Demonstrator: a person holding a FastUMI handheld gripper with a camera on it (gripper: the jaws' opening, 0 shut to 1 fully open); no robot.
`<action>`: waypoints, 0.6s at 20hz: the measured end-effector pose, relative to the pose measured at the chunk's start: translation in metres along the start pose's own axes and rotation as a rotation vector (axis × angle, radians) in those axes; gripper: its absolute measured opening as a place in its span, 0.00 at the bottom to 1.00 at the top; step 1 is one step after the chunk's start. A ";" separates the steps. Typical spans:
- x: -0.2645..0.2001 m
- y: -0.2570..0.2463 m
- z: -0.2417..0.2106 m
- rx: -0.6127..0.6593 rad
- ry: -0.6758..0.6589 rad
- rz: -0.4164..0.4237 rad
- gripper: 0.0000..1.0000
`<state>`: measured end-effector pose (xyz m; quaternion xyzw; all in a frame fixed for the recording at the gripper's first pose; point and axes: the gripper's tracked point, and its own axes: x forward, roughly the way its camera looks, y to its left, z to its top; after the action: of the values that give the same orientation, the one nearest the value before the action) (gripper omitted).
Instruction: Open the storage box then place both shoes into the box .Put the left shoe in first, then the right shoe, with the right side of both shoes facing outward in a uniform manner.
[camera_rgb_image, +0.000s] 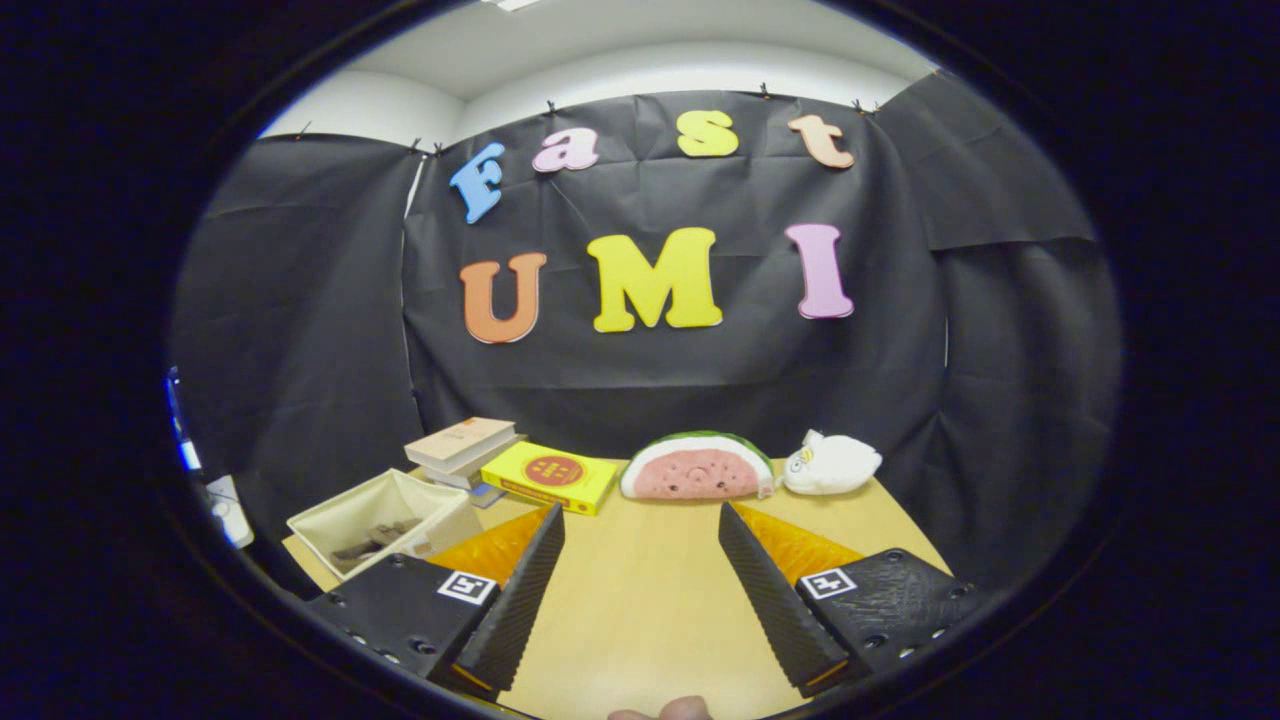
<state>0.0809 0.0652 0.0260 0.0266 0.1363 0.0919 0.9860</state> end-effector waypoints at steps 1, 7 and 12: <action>0.000 -0.021 -0.007 -0.012 0.025 -0.018 0.94; 0.021 -0.130 -0.072 -0.012 0.199 -0.138 0.95; 0.045 -0.182 -0.128 0.020 0.354 -0.184 0.95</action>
<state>0.1205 -0.1018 -0.1232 0.0073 0.3103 0.0033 0.9506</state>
